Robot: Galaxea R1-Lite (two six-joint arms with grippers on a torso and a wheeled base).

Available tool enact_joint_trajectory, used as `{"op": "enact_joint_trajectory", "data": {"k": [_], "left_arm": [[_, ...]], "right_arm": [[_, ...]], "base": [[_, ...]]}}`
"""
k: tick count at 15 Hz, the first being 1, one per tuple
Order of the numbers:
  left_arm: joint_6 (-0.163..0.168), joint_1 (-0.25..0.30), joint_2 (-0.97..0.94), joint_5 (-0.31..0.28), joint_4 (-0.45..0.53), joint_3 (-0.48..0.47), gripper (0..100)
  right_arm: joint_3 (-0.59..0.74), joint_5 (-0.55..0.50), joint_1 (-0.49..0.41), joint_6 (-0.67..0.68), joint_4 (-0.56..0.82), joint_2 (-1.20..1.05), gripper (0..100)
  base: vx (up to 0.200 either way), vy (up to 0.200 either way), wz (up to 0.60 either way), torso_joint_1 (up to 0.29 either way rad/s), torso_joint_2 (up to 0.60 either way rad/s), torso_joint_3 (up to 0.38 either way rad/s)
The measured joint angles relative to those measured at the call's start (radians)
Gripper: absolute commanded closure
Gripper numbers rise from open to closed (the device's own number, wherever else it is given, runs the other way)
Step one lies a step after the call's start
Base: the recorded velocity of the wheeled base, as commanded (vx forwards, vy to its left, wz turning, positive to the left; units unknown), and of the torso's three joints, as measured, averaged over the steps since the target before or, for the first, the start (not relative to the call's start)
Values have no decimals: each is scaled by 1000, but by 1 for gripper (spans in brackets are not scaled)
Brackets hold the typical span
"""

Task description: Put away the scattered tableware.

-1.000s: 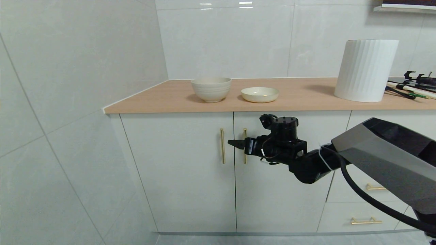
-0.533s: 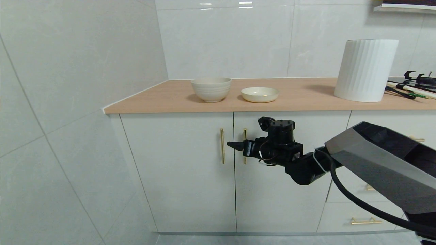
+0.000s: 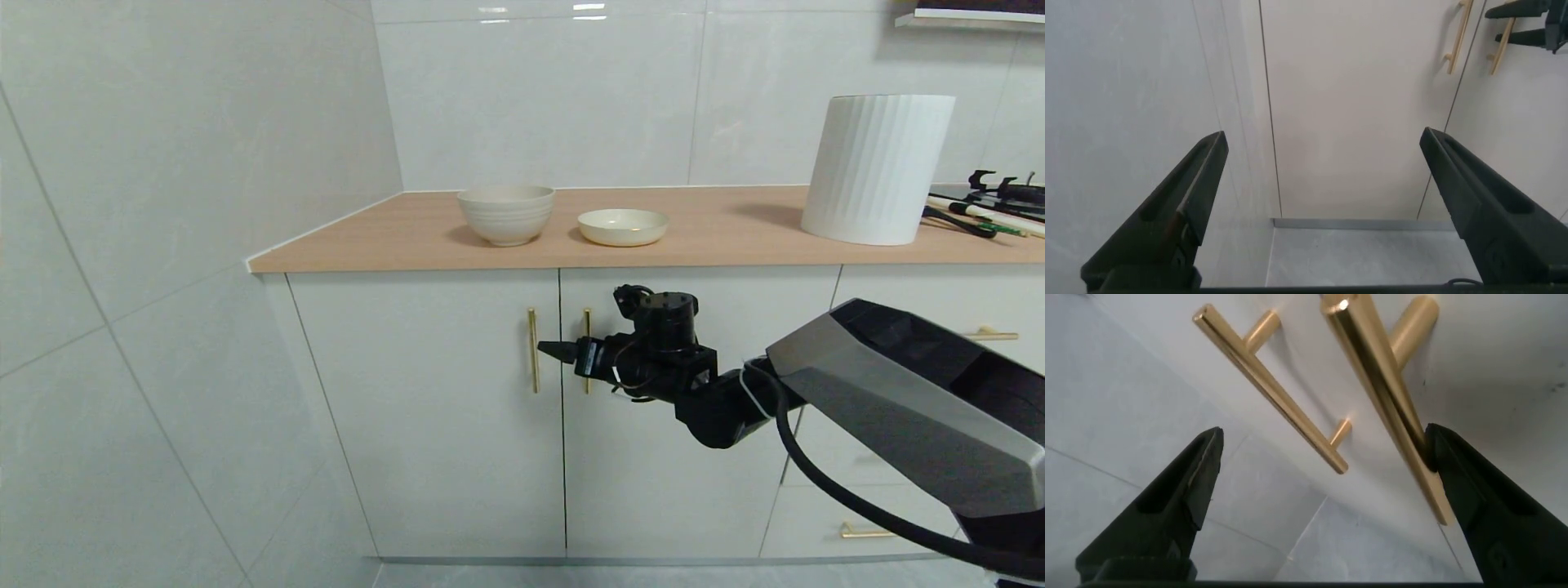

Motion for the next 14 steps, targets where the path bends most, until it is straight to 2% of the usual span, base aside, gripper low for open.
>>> {"op": "enact_joint_trajectory", "data": {"k": [4,7,14], "left_arm": [[0,0,0,0,0,0,0],[0,0,0,0,0,0,0],[0,0,0,0,0,0,0]], "right_arm": [[25,7,7,0,1,-13,0],[69,75,6,-1,2,-41,0],[316,263,3,-1,-1,-201,0]], "base": [[0,0,0,0,0,0],[0,0,0,0,0,0],[0,0,0,0,0,0]]}}
